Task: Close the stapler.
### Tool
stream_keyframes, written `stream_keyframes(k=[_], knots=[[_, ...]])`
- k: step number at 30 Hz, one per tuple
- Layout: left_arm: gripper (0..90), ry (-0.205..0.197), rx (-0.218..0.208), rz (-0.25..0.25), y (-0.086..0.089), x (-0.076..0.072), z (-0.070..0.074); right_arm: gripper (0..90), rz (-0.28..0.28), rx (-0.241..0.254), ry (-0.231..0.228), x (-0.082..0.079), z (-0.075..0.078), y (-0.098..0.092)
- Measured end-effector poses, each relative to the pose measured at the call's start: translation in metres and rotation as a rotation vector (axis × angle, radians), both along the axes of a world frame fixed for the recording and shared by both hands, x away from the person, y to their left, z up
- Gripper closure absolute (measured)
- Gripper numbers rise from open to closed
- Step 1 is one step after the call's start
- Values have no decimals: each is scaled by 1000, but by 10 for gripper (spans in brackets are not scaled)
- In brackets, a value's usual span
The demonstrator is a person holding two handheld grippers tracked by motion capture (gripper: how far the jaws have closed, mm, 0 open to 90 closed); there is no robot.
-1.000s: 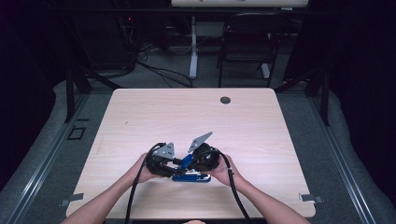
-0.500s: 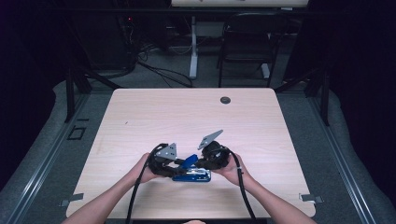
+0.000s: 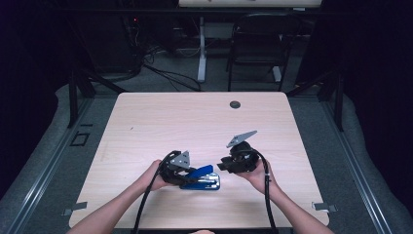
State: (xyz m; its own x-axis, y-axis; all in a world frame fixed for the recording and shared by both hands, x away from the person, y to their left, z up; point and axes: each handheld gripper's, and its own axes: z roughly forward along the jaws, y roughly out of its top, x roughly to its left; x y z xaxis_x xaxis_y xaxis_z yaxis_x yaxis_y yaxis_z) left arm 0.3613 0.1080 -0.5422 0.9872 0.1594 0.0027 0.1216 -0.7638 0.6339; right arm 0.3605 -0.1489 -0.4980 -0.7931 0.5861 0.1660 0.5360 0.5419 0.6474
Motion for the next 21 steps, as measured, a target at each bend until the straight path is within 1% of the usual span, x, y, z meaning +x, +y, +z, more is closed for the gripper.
stream_keyframes(k=[2,4,6,8,9,10,11,13,14,15,16,17,18,20,21], knots=[[632,2,17,-5,-2,0,-1,606,-11,9,-12,0,5,1],[630,10,21,-6,-4,1,-2,533,-16,11,-18,0,8,5],[627,12,28,-2,-5,1,-3,486,-25,3,-25,-1,8,10],[623,18,34,1,-7,1,-4,448,-19,-17,-22,-1,5,15],[620,19,36,3,-8,1,-5,444,-22,-30,-11,0,3,18],[618,15,41,11,-8,1,-5,442,-13,-43,-1,1,1,19],[616,16,37,9,-9,1,-7,439,-13,-54,3,2,-2,20],[605,18,57,14,-10,1,-7,434,-14,-80,17,3,-6,21],[585,25,59,13,-11,1,-8,432,-16,-84,15,4,-8,21],[537,22,73,15,-11,1,-7,426,-19,-96,22,5,-9,21],[480,25,72,26,-10,1,-7,422,-22,-97,26,6,-12,20],[432,26,62,31,-9,2,-7,408,-26,-108,35,6,-14,19],[398,26,60,40,-7,2,-5,398,-30,-91,48,6,-16,18],[332,33,47,53,-4,4,-3,394,-35,-97,44,7,-15,17],[314,31,46,61,-2,4,-2,391,-34,-103,45,7,-15,16]])
